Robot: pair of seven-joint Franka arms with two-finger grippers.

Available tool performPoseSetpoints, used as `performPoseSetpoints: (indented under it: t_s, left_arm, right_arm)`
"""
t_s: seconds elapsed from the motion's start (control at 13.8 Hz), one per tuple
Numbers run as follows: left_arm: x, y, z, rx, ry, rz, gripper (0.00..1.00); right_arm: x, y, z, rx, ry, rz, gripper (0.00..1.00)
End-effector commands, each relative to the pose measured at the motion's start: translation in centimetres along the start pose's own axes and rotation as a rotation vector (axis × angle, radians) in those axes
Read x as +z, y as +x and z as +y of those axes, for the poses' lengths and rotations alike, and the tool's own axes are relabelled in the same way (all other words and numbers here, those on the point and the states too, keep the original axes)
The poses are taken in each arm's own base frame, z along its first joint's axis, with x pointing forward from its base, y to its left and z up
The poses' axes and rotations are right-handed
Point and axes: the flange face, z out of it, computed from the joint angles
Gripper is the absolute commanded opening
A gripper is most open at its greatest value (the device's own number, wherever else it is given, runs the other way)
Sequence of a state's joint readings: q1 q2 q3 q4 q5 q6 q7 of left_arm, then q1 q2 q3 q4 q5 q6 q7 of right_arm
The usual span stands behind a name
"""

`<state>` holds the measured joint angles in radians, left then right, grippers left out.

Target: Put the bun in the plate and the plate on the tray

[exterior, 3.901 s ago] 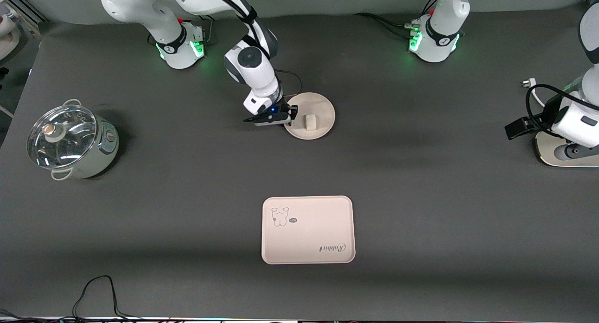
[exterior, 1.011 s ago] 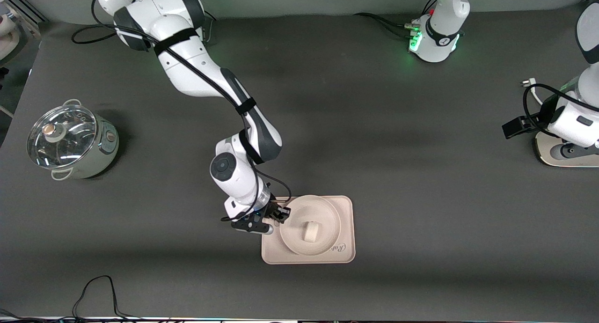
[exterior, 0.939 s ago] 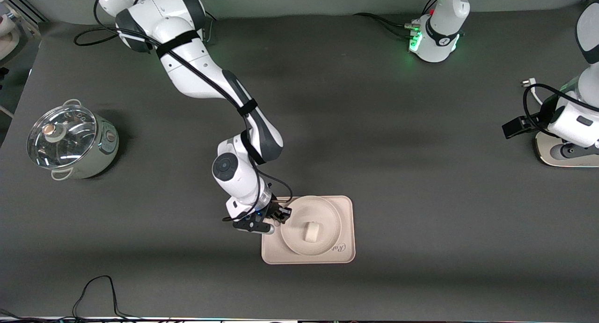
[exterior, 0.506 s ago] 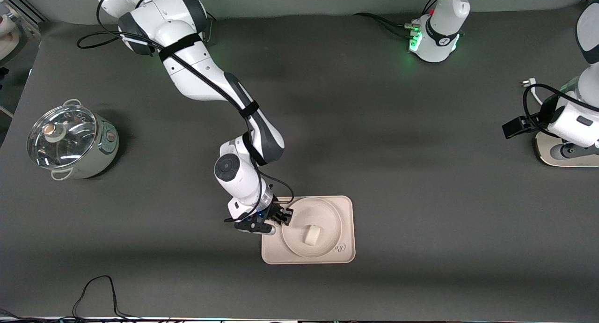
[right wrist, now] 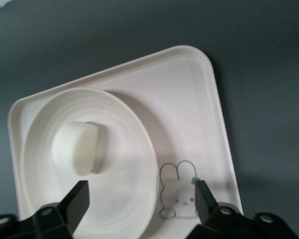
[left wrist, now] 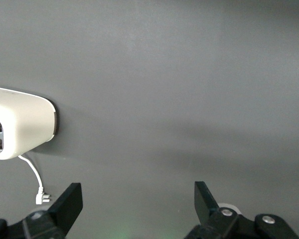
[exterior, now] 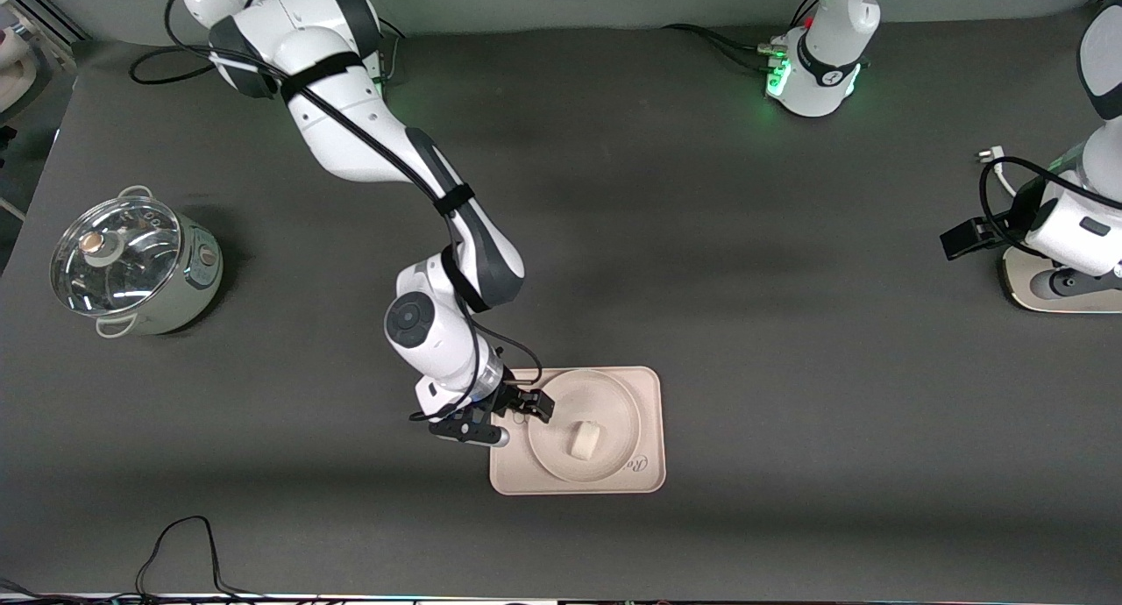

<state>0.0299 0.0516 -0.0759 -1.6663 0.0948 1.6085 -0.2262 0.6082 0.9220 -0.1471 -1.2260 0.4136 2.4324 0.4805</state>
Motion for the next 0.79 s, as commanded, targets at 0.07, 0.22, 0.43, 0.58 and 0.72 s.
performPoseSetpoints:
  t_s: [0.07,0.22,0.43,0.58,0.72]
  left_arm:
    - [-0.3,-0.4,0.1,0.0,0.002,-0.002,1.0]
    - [-0.3,-0.4,0.2,0.003,0.002,-0.002,1.0]
    - [-0.4,-0.4,0.4,0.004,-0.006,0.004,1.0]
    - [-0.6,-0.5,0.5,0.002,-0.026,0.006,1.0]
    - [-1.3,-0.8,0.4,-0.003,-0.044,0.016,1.0]
  right_arm:
    - [-11.3,0.2,-1.7,-0.018,0.002,-0.127,1.0]
    - [-17.8,1.3,0.1,-0.024,-0.04,-0.158,1.0]
    - [-26.8,1.3,4.3,-0.037,-0.118,-0.204,1.0]
    - [-32.2,0.5,8.2,-0.132,-0.14,-0.232,1.0]
    - [-37.0,-0.2,13.3,-0.212,-0.191,-0.227,1.0]
